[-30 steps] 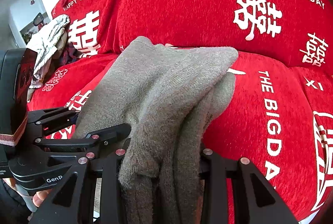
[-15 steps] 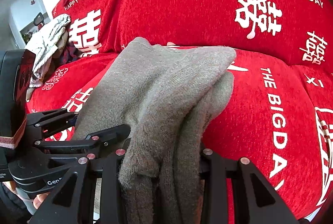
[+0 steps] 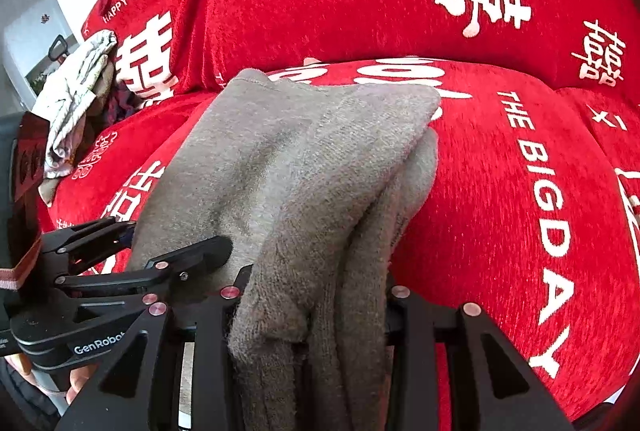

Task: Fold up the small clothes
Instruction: 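Lay the sweater edge down and open the right gripper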

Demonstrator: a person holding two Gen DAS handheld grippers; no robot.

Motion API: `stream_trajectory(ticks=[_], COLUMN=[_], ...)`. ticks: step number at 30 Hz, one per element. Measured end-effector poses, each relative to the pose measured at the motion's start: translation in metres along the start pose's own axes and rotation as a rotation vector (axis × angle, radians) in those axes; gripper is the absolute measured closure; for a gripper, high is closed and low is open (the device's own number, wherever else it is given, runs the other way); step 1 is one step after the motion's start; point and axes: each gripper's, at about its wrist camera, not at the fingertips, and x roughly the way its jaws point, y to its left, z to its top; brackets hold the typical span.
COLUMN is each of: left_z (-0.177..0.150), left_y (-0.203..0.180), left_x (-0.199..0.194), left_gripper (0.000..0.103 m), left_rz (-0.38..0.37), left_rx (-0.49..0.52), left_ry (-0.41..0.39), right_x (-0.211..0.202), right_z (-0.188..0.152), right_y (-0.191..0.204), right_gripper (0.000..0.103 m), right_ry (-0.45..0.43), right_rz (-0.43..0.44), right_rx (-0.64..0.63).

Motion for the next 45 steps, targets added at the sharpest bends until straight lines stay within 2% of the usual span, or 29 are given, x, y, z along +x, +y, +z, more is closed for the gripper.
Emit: stream_trajectory(ticks=[1, 2, 3, 5, 7, 13, 17, 21, 24, 27, 29, 31, 34, 38, 42, 45], left_z=[-0.001, -0.001, -0.001, -0.001, -0.001, -0.002, -0.004, -0.011, -0.017, -0.022, -0.024, -0.025, -0.014, 0.015, 0.042, 0.049], left_y=[0.001, 0.002, 0.005, 0.009, 0.013, 0.010, 0.010, 0.015, 0.018, 0.022, 0.026, 0.029, 0.033, 0.038, 0.044, 0.047], left_x=[0.000, 0.001, 0.001, -0.002, -0.005, -0.017, -0.028, -0.033, -0.027, -0.025, -0.022, -0.022, -0.026, -0.019, 0.007, 0.025], left_gripper=[0.038, 0.026, 0.021, 0.021, 0.021, 0.021, 0.021, 0.021, 0.021, 0.020, 0.012, 0.012, 0.012, 0.012, 0.012, 0.012], left_rz=[0.010, 0.030, 0.047, 0.046, 0.046, 0.089, 0.126, 0.150, 0.155, 0.140, 0.140, 0.123, 0.104, 0.163, 0.227, 0.255], left_rx=[-0.003, -0.011, -0.022, -0.035, -0.039, -0.001, 0.016, -0.003, -0.006, -0.019, -0.027, -0.043, -0.061, -0.078, -0.084, -0.078], left_ry=[0.002, 0.006, 0.007, -0.003, -0.006, -0.026, -0.038, -0.026, -0.015, -0.022, -0.023, -0.022, -0.027, -0.025, 0.039, 0.075], right_x=[0.001, 0.003, 0.004, 0.003, 0.000, -0.021, -0.046, -0.058, -0.045, -0.024, -0.023, -0.026, -0.030, -0.017, 0.017, 0.035], right_z=[0.000, 0.000, 0.001, 0.000, -0.001, 0.002, 0.005, 0.001, -0.004, -0.010, -0.015, -0.016, -0.007, 0.020, 0.047, 0.053], right_y=[-0.002, -0.006, -0.010, -0.019, -0.023, -0.022, -0.009, 0.015, 0.023, 0.004, -0.008, -0.012, -0.005, -0.006, -0.011, -0.011], right_gripper=[0.062, 0.056, 0.050, 0.046, 0.046, 0.046, 0.046, 0.046, 0.046, 0.046, 0.047, 0.047, 0.046, 0.046, 0.046, 0.046], right_ry=[0.007, 0.021, 0.032, 0.043, 0.036, -0.010, -0.092, -0.123, -0.073, -0.014, -0.031, -0.032, -0.029, -0.009, 0.074, 0.116], right_rz=[0.000, 0.005, 0.009, 0.026, 0.031, 0.002, -0.027, 0.013, 0.049, 0.052, 0.103, 0.126, 0.113, 0.079, 0.085, 0.054], right_rx=[0.008, 0.025, 0.044, 0.091, 0.108, 0.098, 0.038, -0.058, -0.088, -0.026, 0.010, 0.024, -0.006, 0.015, 0.065, 0.032])
